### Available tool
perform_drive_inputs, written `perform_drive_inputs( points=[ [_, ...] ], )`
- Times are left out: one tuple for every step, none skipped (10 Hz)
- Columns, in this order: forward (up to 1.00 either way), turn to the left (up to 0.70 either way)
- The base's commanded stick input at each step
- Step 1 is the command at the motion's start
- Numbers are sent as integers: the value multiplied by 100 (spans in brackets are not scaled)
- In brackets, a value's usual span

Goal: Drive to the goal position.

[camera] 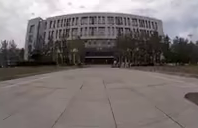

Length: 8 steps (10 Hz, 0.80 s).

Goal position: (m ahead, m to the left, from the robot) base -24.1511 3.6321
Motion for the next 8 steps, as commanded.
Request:
perform_drive_inputs(
  points=[
    [70,0],
    [70,0],
    [70,0],
    [70,0],
    [70,0],
    [70,0],
    [70,0],
    [70,0]
  ],
)
